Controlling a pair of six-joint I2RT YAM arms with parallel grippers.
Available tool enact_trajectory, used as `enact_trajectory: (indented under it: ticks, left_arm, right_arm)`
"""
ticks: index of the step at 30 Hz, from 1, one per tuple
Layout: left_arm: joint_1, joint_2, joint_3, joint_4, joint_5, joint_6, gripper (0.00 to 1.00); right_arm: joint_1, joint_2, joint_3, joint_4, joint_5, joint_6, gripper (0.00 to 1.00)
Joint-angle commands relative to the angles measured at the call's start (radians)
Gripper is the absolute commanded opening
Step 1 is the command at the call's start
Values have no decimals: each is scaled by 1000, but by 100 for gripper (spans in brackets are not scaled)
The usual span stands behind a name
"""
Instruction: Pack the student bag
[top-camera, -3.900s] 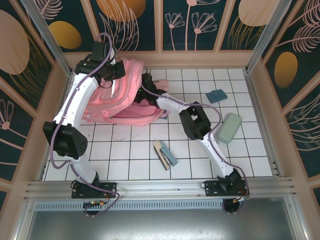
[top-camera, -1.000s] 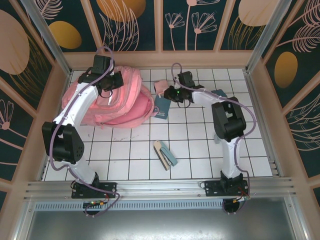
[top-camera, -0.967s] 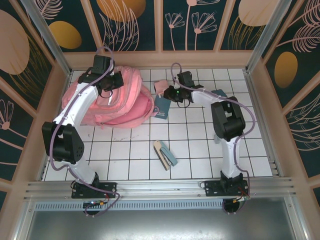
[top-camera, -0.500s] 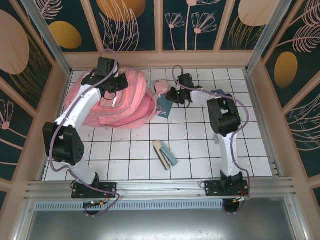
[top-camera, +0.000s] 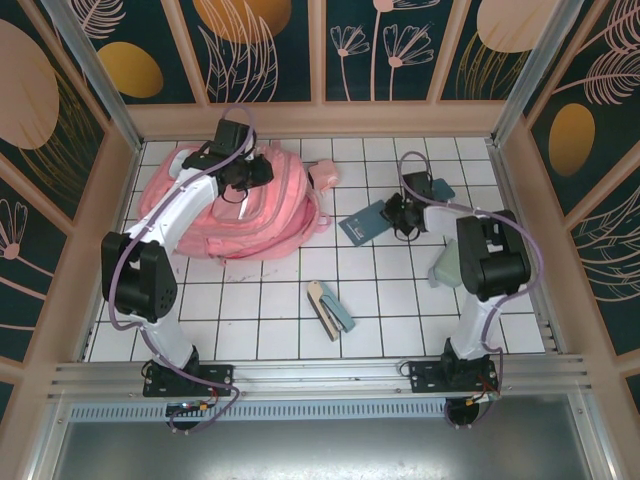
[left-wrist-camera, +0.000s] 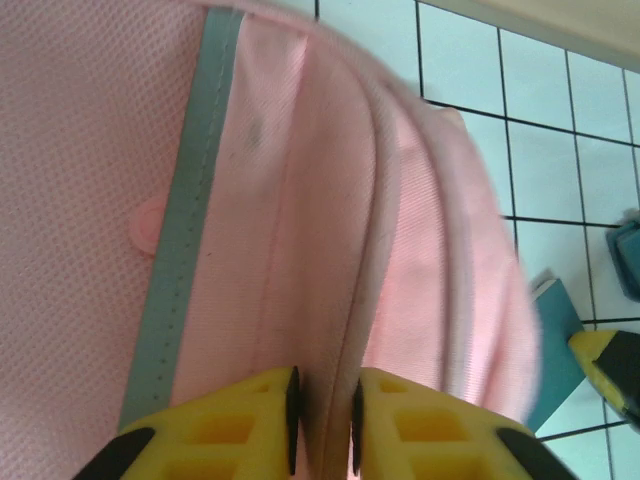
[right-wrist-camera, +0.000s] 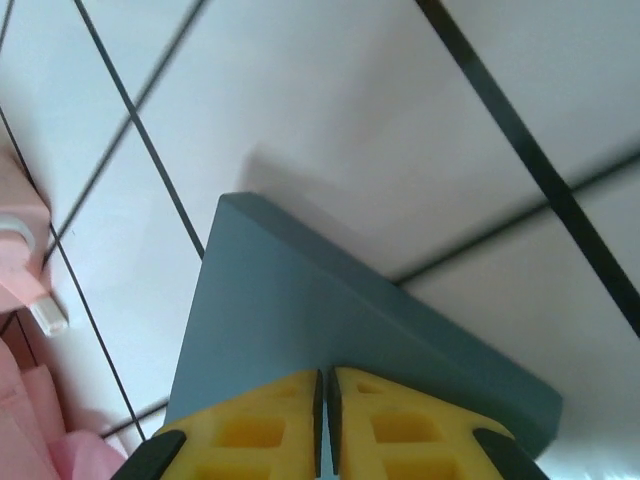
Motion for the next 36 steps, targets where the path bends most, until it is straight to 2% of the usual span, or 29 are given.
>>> enact_trajectory:
  ticks: [1, 5, 9, 11, 15, 18, 24, 36]
  left_arm:
    - [-29, -5, 44, 53, -4, -15, 31]
    - [-86, -15, 25, 56, -16, -66, 38]
    - [-156, -28, -53, 131, 24, -160, 39]
    - [-201, -25, -93, 187, 56, -215, 38]
    - [-285, 35, -110, 250, 89, -289, 38]
    - [-322, 99, -114, 281, 114, -339, 37]
    - [-358, 214, -114, 281, 120, -395, 35]
    - [-372, 371, -80, 327, 186, -411, 28]
  right_arm:
    - [11, -68, -103, 13, 14, 101, 18]
    - [13, -134, -64, -8, 5, -17, 28]
    - [0, -143, 3, -71, 14, -196, 41]
    - [-13, -127, 31, -109, 7, -272, 45]
    - [-52, -76, 81, -176, -52, -403, 52]
    - [-70, -58, 80, -183, -66, -449, 61]
    - [-112, -22, 62, -180, -103, -504, 65]
    - [-127, 62, 35, -144, -260, -521, 57]
